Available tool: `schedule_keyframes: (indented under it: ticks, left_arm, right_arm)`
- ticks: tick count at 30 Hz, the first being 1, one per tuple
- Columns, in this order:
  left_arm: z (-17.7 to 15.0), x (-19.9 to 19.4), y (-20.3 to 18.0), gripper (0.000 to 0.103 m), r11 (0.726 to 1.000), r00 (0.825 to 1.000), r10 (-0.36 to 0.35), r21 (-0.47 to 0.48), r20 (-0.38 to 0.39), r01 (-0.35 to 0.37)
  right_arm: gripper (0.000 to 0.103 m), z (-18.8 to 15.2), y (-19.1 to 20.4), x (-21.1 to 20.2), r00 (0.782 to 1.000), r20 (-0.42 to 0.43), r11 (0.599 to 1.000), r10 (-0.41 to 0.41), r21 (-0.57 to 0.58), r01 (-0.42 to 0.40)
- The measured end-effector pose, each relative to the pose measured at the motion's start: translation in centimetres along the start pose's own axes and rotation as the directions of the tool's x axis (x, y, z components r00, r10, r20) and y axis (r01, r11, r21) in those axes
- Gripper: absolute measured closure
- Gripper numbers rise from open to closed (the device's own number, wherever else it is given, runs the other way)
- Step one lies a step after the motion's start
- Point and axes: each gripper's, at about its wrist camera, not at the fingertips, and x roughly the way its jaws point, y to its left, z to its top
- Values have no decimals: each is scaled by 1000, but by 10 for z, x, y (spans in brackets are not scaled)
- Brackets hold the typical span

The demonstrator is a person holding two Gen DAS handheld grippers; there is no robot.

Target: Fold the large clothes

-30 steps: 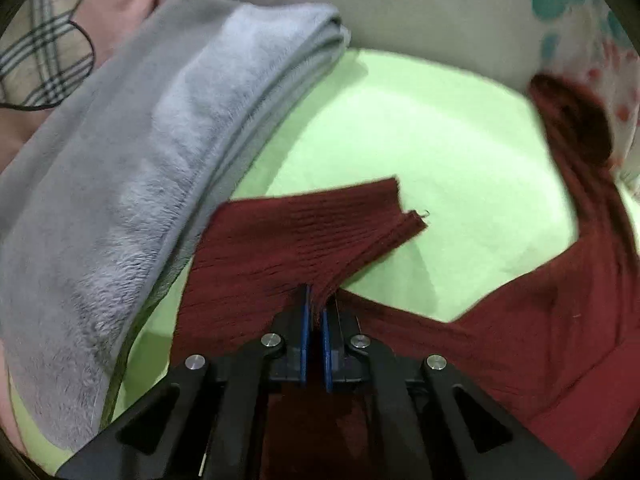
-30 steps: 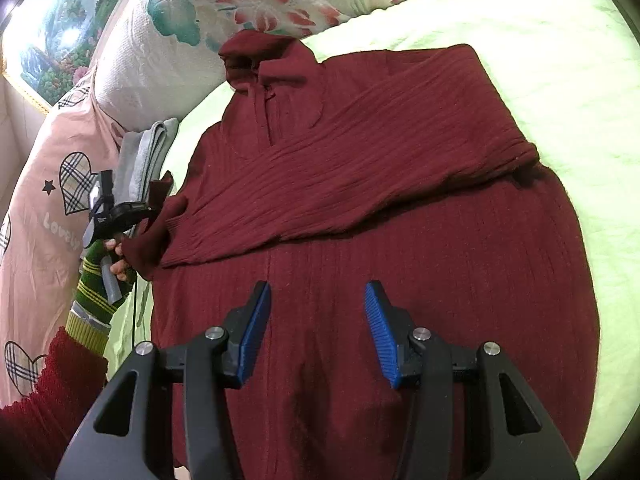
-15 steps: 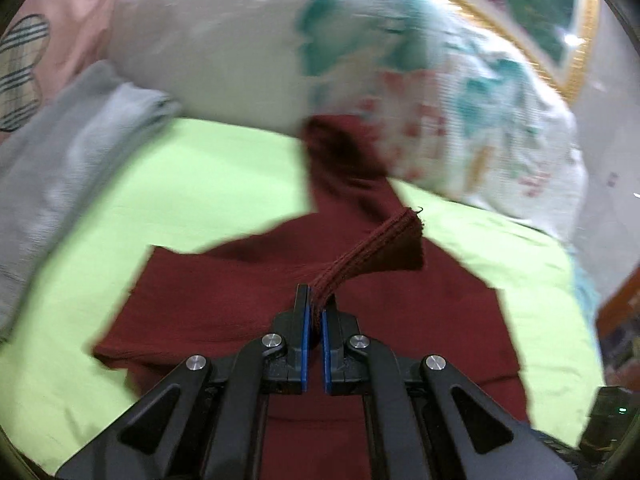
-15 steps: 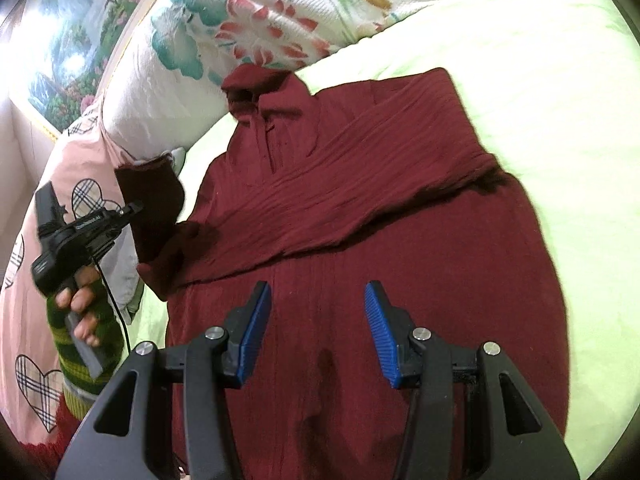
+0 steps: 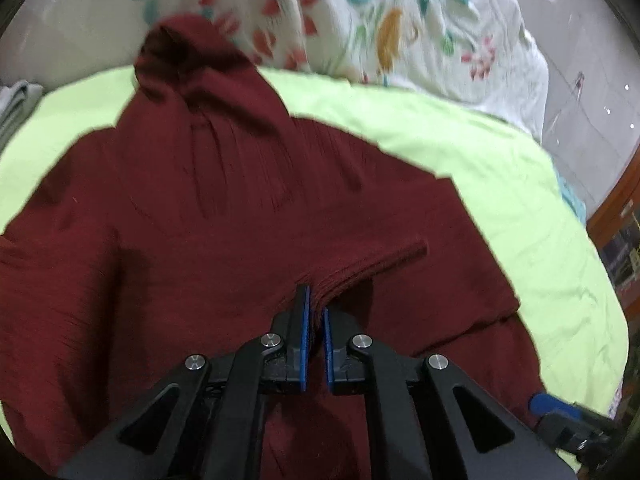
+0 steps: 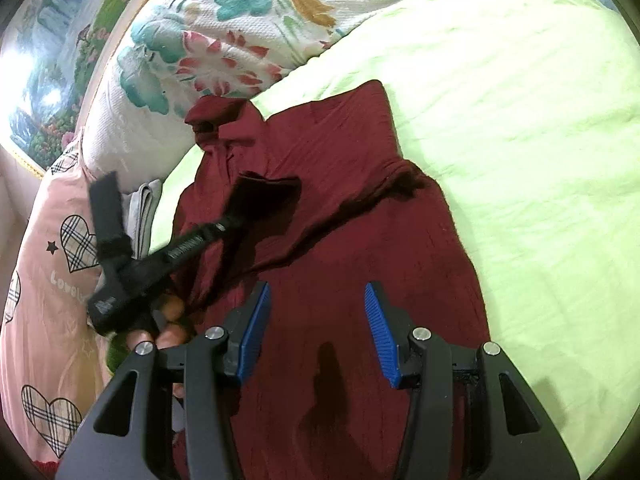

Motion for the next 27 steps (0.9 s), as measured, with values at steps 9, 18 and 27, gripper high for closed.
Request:
schedule_keyframes:
  ticks: [9, 18, 27]
  left_arm:
    - [-49, -70, 35, 55, 1000, 998, 24, 6, 57, -25]
    - [-101, -134, 169, 55, 904, 919, 392, -203, 45, -375]
    - [-102, -112, 210, 55, 897, 933, 360, -274, -2, -347]
  right_arm:
    - [47, 27, 22, 29, 1000, -13, 1000, 20, -21, -20]
    - [47, 61, 42, 77, 999, -27, 995, -45, -96, 42]
    - [56, 68, 53, 143, 982, -103, 971, -159, -199, 136]
